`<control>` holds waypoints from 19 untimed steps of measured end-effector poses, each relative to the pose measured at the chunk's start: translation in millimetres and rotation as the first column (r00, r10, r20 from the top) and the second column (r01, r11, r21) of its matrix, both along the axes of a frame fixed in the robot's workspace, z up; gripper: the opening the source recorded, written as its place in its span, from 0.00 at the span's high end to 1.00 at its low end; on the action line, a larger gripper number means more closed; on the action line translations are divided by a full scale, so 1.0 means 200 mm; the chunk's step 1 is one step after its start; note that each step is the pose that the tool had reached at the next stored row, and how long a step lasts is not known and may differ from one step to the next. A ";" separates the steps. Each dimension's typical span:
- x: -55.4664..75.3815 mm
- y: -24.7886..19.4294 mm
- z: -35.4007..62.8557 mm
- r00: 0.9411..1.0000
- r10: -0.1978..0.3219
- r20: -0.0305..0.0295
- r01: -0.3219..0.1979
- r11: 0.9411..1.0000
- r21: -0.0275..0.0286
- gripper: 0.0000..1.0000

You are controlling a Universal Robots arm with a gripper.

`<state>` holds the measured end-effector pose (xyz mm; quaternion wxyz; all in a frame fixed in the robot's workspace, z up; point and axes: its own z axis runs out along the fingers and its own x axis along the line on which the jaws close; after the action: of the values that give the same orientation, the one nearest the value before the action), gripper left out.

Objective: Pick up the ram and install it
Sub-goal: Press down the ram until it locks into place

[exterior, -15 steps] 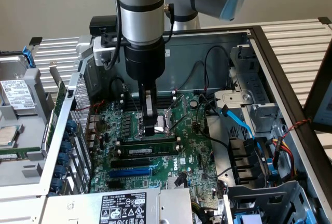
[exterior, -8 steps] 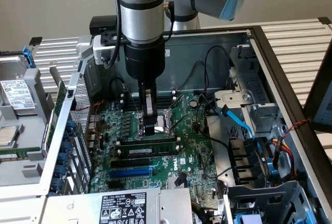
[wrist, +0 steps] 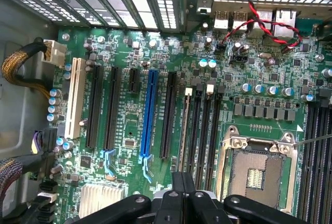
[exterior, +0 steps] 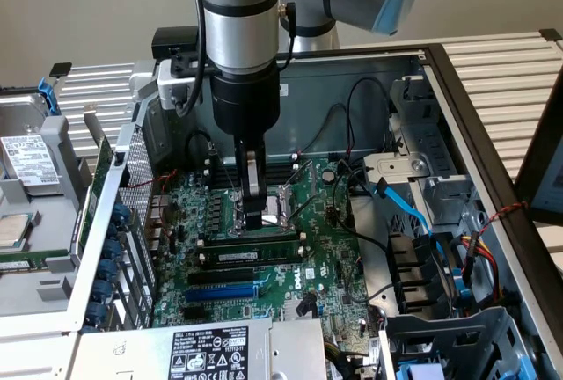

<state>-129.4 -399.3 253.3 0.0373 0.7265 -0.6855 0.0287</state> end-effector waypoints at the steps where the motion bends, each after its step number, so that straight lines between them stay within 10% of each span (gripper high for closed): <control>1: 0.00 0.000 0.000 1.000 0.000 0.000 0.000 1.000 0.000 0.90; 10: 0.00 -0.001 -0.002 0.994 -0.106 0.000 0.106 0.994 0.001 0.90; 19: 0.00 -0.001 -0.006 0.969 -0.247 0.000 0.247 0.969 0.001 0.90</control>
<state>-129.3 -399.5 252.2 0.0402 0.6356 -0.7706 0.0236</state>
